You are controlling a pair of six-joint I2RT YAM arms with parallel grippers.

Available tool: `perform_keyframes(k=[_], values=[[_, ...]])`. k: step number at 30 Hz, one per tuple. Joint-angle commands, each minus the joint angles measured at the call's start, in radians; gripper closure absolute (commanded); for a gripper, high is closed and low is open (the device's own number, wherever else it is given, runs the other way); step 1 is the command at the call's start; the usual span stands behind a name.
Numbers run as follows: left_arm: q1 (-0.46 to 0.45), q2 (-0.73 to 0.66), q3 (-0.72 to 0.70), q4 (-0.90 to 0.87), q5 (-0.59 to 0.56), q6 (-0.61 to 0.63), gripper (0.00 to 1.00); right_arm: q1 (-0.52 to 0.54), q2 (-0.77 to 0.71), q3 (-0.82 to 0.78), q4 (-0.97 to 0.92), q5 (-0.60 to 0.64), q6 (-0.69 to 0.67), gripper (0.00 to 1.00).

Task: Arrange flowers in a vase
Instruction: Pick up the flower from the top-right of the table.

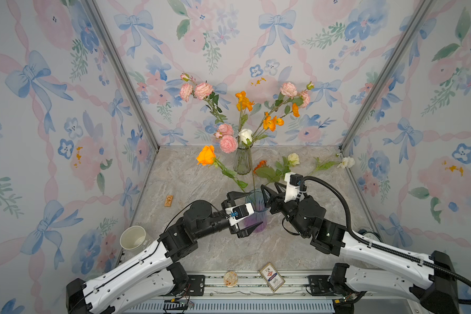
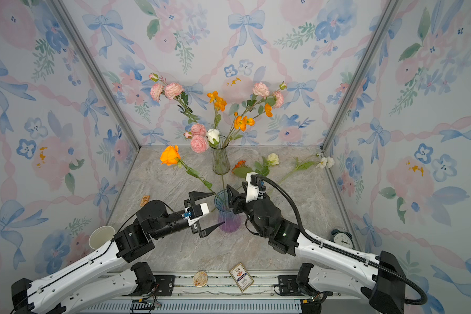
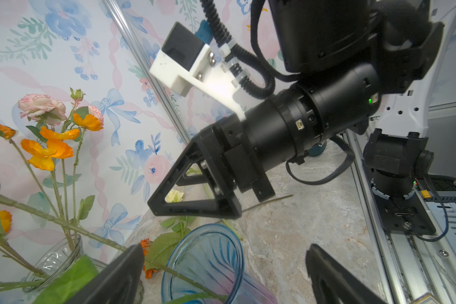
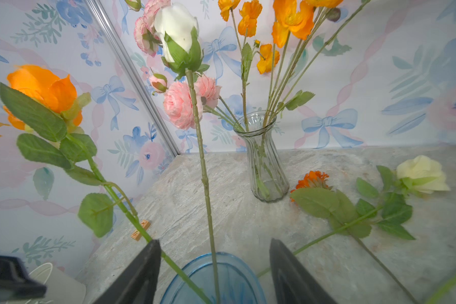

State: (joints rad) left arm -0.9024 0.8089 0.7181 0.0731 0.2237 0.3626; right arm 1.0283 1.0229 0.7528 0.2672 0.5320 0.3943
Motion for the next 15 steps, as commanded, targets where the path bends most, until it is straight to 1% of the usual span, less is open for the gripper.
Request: perform_keyframes(k=[1, 2, 4, 6, 8, 11, 13, 15], values=[[0.005, 0.021, 0.009, -0.006, 0.007, -0.023, 0.02, -0.029, -0.039, 0.003, -0.189, 0.09, -0.027, 0.23], [0.004, 0.034, 0.012, -0.003, -0.002, -0.033, 0.02, -0.06, -0.049, 0.002, -0.243, 0.091, -0.002, 0.22], [-0.004, 0.076, 0.02, 0.003, -0.055, -0.059, 0.02, -0.138, -0.066, 0.002, -0.338, 0.072, 0.054, 0.22], [-0.031, 0.13, 0.035, 0.005, -0.159, -0.082, 0.02, -0.239, -0.086, -0.002, -0.416, 0.019, 0.099, 0.21], [-0.06, 0.163, 0.042, 0.003, -0.229, -0.086, 0.02, -0.344, -0.099, -0.01, -0.461, -0.044, 0.133, 0.2], [-0.094, 0.154, 0.027, 0.028, -0.278, -0.077, 0.02, -0.517, -0.082, -0.004, -0.515, -0.162, 0.174, 0.19], [-0.101, 0.121, -0.002, 0.066, -0.29, -0.065, 0.02, -0.637, -0.033, 0.014, -0.527, -0.283, 0.188, 0.19], [-0.101, 0.091, -0.022, 0.093, -0.305, -0.052, 0.02, -0.763, 0.064, 0.055, -0.539, -0.425, 0.204, 0.21]])
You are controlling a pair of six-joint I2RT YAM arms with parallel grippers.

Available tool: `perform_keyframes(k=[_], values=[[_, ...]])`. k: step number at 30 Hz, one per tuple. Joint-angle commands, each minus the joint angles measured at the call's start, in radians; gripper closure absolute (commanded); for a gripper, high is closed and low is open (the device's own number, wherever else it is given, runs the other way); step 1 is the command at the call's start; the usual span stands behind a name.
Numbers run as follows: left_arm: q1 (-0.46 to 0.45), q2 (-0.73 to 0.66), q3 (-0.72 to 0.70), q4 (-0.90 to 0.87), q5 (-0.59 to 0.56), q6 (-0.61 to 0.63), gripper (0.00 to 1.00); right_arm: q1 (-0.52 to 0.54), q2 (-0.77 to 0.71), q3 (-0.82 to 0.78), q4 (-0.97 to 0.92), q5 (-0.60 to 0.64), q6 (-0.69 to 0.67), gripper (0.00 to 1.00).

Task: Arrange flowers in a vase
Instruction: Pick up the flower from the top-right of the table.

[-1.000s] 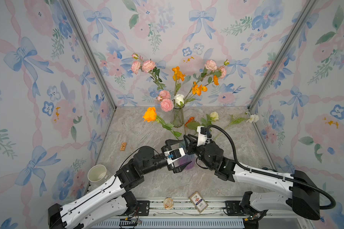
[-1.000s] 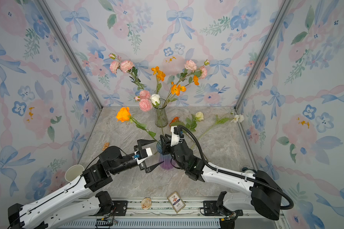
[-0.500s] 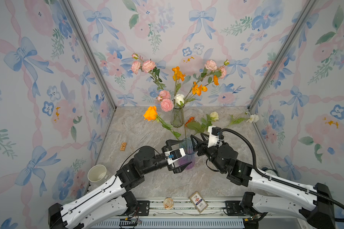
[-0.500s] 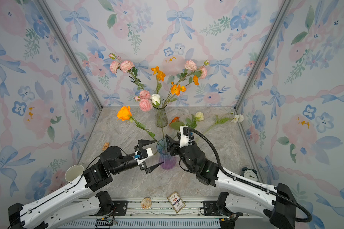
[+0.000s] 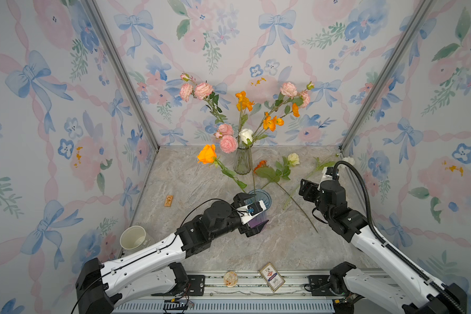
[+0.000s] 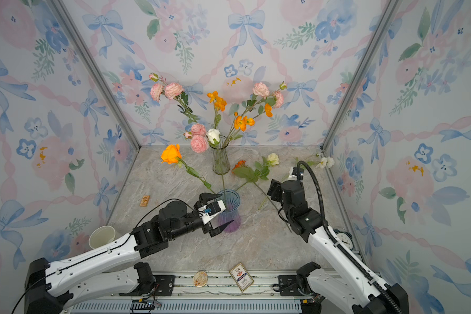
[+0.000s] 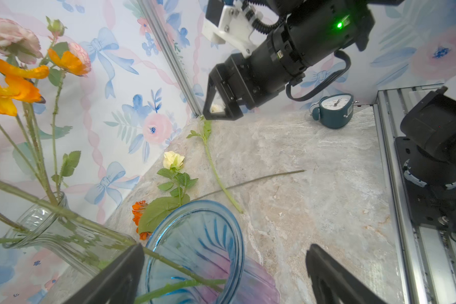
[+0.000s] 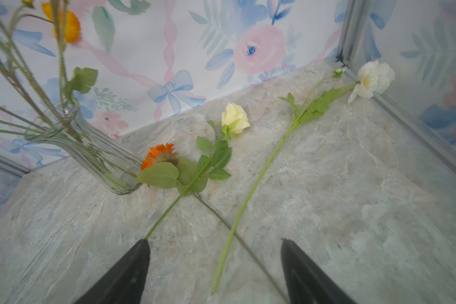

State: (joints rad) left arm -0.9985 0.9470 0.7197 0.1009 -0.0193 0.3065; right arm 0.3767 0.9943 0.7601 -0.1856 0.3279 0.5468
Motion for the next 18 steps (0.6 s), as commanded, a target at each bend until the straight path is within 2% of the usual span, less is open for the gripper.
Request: perform_keyframes(k=[1, 3, 6, 12, 18], values=[[-0.006, -0.055, -0.029, 0.071, -0.068, 0.009, 0.02, -0.164, 0.142, 0.069, -0.087, -0.29, 0.056, 0.22], [-0.005, -0.066, -0.029, 0.078, -0.071, 0.017, 0.02, -0.259, 0.271, 0.119, -0.072, -0.404, 0.066, 0.25], [-0.006, -0.067, -0.029, 0.077, -0.054, 0.02, 0.02, -0.341, 0.443, 0.181, -0.011, -0.488, 0.071, 0.29], [-0.005, -0.074, -0.029, 0.075, -0.021, 0.027, 0.02, -0.399, 0.752, 0.355, 0.033, -0.523, 0.156, 0.35], [-0.005, -0.088, -0.06, 0.074, -0.007, 0.038, 0.02, -0.417, 0.92, 0.454, 0.101, -0.536, 0.24, 0.41]])
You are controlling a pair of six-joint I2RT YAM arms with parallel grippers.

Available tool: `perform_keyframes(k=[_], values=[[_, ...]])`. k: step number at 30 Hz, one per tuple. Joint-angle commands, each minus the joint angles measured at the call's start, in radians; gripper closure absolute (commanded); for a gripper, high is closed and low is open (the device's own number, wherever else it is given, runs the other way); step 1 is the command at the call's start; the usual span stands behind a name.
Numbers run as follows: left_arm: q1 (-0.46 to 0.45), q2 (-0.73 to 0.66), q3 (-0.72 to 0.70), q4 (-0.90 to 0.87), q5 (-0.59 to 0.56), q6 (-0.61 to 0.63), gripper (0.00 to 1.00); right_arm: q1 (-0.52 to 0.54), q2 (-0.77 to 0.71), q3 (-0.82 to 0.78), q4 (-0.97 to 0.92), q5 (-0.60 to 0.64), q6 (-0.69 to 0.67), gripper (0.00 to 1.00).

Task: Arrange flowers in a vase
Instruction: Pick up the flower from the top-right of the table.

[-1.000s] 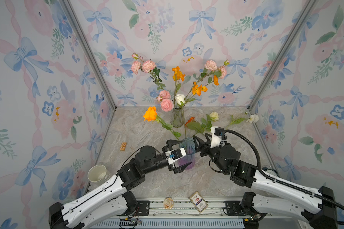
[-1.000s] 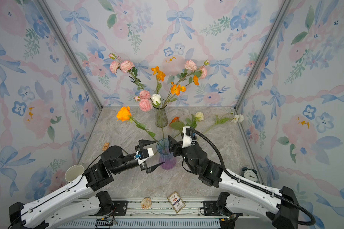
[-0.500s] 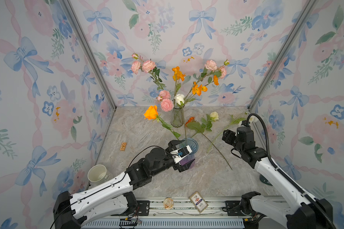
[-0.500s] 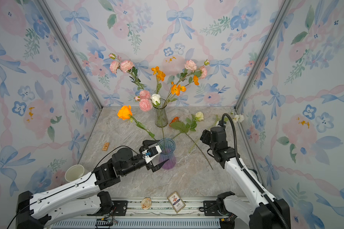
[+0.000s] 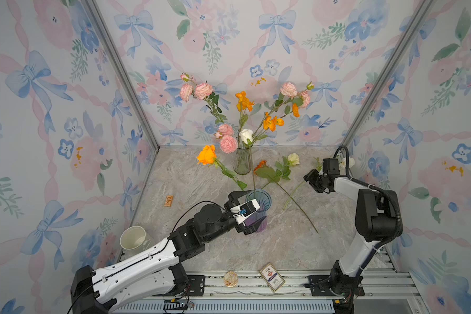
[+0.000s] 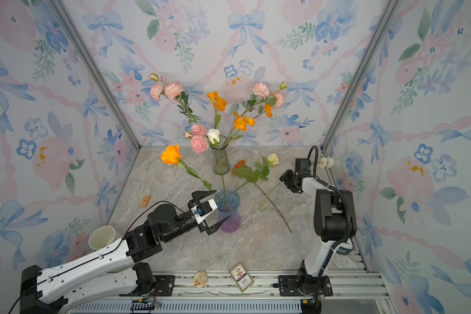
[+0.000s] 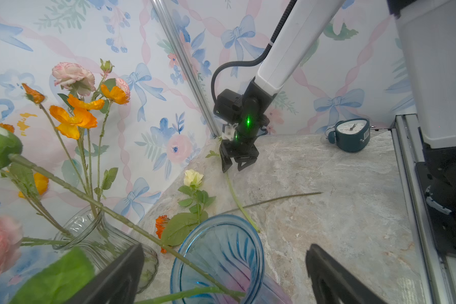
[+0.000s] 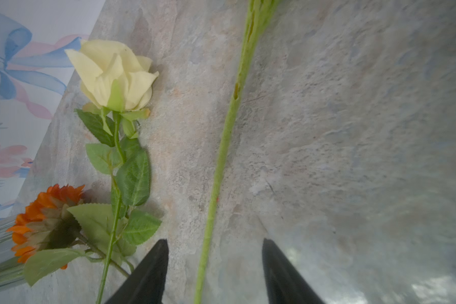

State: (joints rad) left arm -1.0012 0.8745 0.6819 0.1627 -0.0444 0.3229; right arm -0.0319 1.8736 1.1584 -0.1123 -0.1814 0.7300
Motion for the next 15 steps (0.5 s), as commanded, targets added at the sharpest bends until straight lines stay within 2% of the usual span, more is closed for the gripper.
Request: perform_keyframes(k=[1, 4, 15], values=[[-0.002, -0.016, -0.024, 0.012, 0.02, 0.022, 0.02, -0.009, 0.054, 0.066, 0.029, -0.022, 0.059, 0.41], [-0.003, -0.019, -0.026, 0.011, 0.027, 0.024, 0.02, -0.014, 0.09, 0.092, 0.029, -0.007, 0.073, 0.42], [-0.003, -0.031, -0.028, 0.011, 0.053, 0.024, 0.02, -0.048, 0.199, 0.177, 0.016, 0.019, 0.104, 0.55]])
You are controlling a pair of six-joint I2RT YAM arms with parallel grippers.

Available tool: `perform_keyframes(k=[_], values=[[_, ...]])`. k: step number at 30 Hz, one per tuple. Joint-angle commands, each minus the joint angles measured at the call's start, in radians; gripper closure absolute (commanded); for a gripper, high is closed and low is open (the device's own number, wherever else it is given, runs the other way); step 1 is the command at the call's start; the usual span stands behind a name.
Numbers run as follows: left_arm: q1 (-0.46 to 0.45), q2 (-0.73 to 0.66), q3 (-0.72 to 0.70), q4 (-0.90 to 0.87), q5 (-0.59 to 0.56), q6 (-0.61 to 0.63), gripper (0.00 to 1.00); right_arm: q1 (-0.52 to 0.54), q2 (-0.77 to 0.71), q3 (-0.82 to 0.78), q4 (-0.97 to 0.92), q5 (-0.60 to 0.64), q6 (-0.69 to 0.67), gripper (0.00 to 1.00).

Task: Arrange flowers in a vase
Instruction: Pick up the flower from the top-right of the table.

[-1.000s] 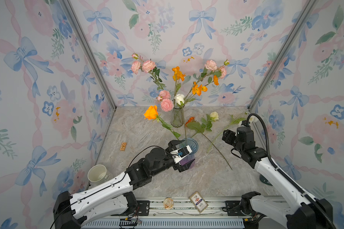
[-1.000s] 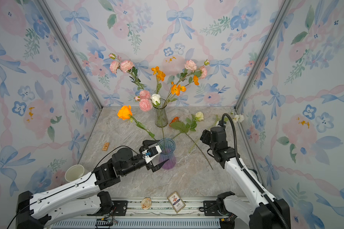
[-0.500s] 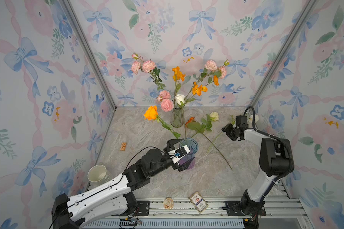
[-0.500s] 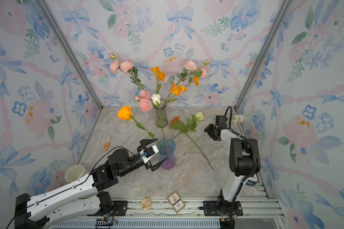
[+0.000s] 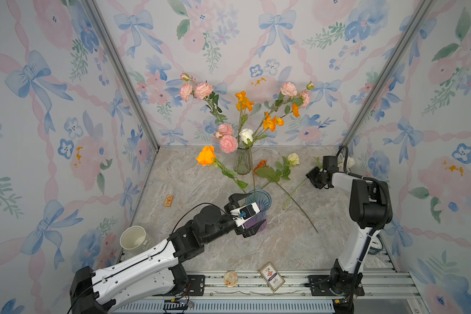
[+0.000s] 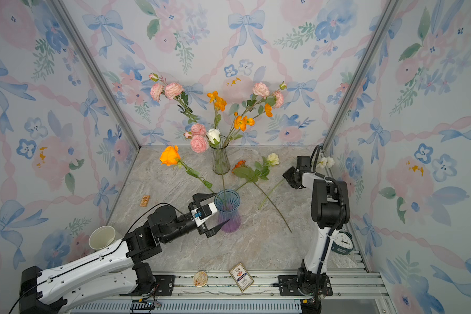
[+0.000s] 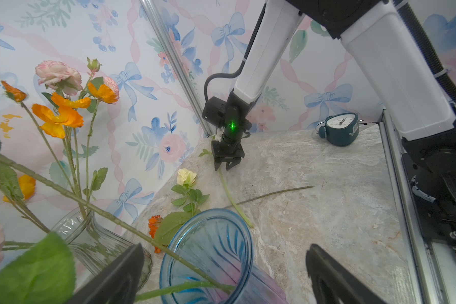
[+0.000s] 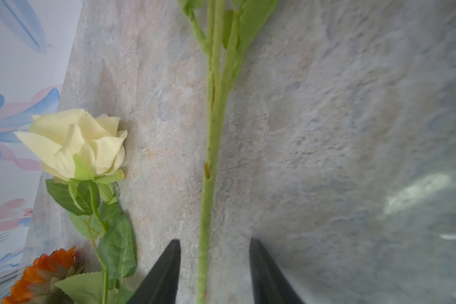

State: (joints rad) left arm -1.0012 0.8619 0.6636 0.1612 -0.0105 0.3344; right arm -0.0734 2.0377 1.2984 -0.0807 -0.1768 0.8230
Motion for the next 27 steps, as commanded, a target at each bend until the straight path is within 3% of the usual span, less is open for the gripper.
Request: perform_keyframes(k=[1, 13, 27], values=[[-0.003, -0.02, -0.009, 0.012, 0.02, 0.014, 0.02, -0.007, 0.043, 0.043, -0.017, 0.014, 0.013, 0.56], [-0.003, -0.032, -0.009, 0.012, 0.032, 0.015, 0.02, 0.0, 0.102, 0.072, 0.003, -0.012, 0.04, 0.65], [-0.002, -0.035, -0.007, 0.007, 0.041, 0.015, 0.02, 0.016, 0.104, 0.048, 0.054, -0.042, 0.055, 0.91]])
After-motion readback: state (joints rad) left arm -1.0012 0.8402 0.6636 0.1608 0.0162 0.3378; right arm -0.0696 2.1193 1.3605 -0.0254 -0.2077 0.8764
